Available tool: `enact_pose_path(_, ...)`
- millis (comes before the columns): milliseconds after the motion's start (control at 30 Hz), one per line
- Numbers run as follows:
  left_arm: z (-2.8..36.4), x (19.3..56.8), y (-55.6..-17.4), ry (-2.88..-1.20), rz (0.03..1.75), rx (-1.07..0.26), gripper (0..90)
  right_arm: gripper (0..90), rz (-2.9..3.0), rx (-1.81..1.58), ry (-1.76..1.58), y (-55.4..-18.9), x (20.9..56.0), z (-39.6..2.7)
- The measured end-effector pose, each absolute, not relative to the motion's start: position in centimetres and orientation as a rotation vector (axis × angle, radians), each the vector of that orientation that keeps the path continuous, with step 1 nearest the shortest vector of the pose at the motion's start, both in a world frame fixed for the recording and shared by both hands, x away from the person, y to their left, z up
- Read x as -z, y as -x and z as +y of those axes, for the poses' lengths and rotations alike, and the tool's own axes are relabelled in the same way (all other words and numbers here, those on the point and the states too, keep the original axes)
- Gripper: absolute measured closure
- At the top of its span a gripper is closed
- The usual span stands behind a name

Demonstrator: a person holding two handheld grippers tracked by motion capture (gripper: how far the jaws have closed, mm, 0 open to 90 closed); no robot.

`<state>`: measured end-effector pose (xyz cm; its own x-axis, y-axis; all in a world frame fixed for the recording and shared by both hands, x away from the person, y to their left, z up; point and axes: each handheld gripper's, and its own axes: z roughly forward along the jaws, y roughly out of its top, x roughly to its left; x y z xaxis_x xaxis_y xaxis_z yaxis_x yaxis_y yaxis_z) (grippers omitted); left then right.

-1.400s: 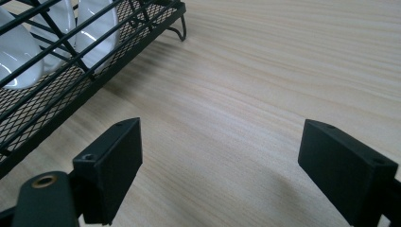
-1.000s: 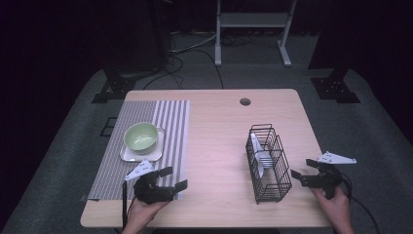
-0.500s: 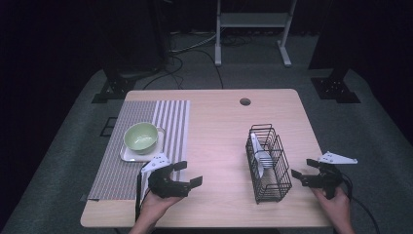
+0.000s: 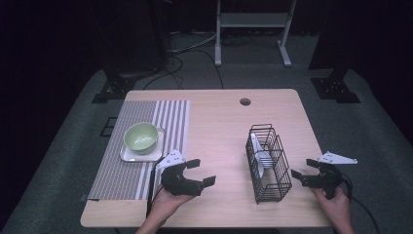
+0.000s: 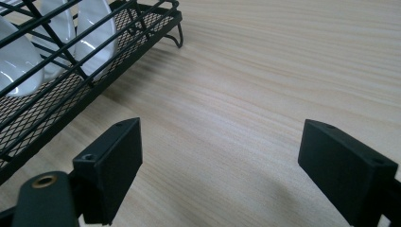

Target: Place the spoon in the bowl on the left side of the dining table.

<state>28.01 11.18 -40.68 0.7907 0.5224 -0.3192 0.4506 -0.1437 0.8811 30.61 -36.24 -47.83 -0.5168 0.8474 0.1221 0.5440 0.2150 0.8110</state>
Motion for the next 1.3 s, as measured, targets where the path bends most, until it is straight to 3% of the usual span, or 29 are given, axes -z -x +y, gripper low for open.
enact_pose_path(1300, 3.8, 39.2, -29.8, -1.850, 0.644, 0.004, 10.7, 13.4, 2.151, -1.215, -1.288, -30.6, 47.8, -36.2)
